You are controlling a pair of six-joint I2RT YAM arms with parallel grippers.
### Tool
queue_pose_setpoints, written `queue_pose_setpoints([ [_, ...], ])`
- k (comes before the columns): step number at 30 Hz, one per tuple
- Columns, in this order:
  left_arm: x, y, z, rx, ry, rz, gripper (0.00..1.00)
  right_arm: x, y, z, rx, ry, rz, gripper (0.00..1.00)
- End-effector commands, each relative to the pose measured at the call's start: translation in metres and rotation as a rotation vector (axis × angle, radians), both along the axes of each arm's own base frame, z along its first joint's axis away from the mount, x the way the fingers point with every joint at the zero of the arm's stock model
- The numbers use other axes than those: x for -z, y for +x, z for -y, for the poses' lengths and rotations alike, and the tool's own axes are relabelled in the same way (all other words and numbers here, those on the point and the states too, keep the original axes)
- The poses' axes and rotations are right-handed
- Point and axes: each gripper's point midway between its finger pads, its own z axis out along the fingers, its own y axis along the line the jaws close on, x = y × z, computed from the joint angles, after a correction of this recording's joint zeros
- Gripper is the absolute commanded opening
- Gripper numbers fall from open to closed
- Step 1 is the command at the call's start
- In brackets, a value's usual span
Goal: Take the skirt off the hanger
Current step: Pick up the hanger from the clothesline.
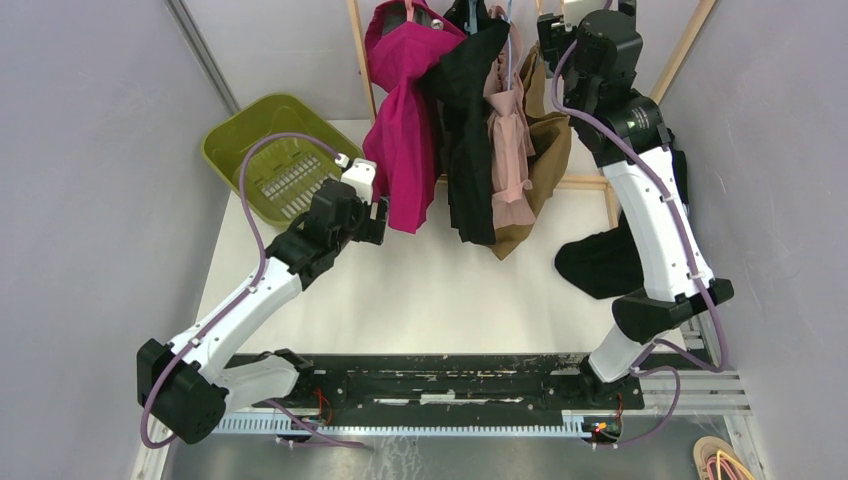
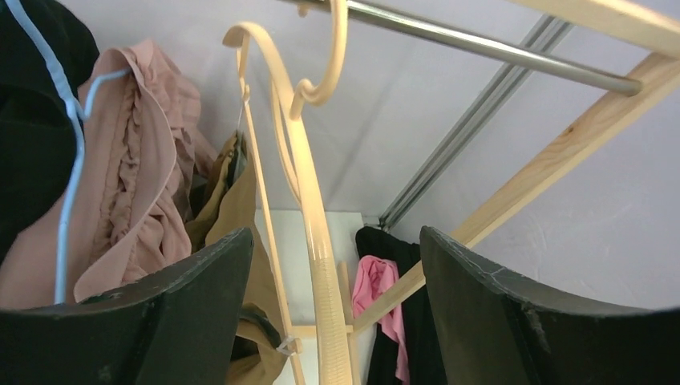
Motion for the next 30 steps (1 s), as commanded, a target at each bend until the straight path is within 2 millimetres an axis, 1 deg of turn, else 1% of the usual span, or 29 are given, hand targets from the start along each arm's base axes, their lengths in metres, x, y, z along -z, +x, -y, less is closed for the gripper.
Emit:
queue_pose_setpoints([
  [1,-0.029,0.014,0.004,-0.007,-0.027,0.093,0.88,-0.001,0.002,0.009,-0.02,0.036,-0.006,0.82],
  [2,-0.029,0.014,0.003,-0.009,-0.027,0.094,0.88,0.001,0.004,0.014,-0.013,0.044,-0.009,0.82],
  [5,-0.031,0.015,0.002,-0.017,-0.027,0.105,0.88,0.005,0.011,0.02,-0.009,0.056,-0.015,0.82],
  [10,-0.028,0.016,0.001,-0.027,-0.025,0.102,0.88,0.005,0.023,0.027,0.001,0.068,-0.003,0.82],
  [14,-0.024,0.016,-0.001,-0.038,-0.021,0.099,0.88,0.014,0.037,0.025,-0.014,0.086,-0.015,0.82],
  [19,-0.02,0.017,-0.002,-0.044,-0.011,0.092,0.88,0.02,0.054,0.016,-0.048,0.111,-0.011,0.82],
  [22,-0.018,0.017,-0.003,-0.045,-0.003,0.088,0.88,0.027,0.061,0.015,-0.044,0.11,-0.019,0.81],
  [25,-0.015,0.017,-0.004,-0.048,0.006,0.08,0.88,0.036,0.068,0.018,-0.029,0.106,-0.033,0.78],
  [27,-0.013,0.017,-0.004,-0.049,0.008,0.074,0.88,0.042,0.072,0.019,-0.029,0.113,-0.035,0.72],
  [30,-0.011,0.017,-0.004,-0.048,0.014,0.063,0.88,0.049,0.077,0.018,-0.036,0.132,-0.036,0.66],
])
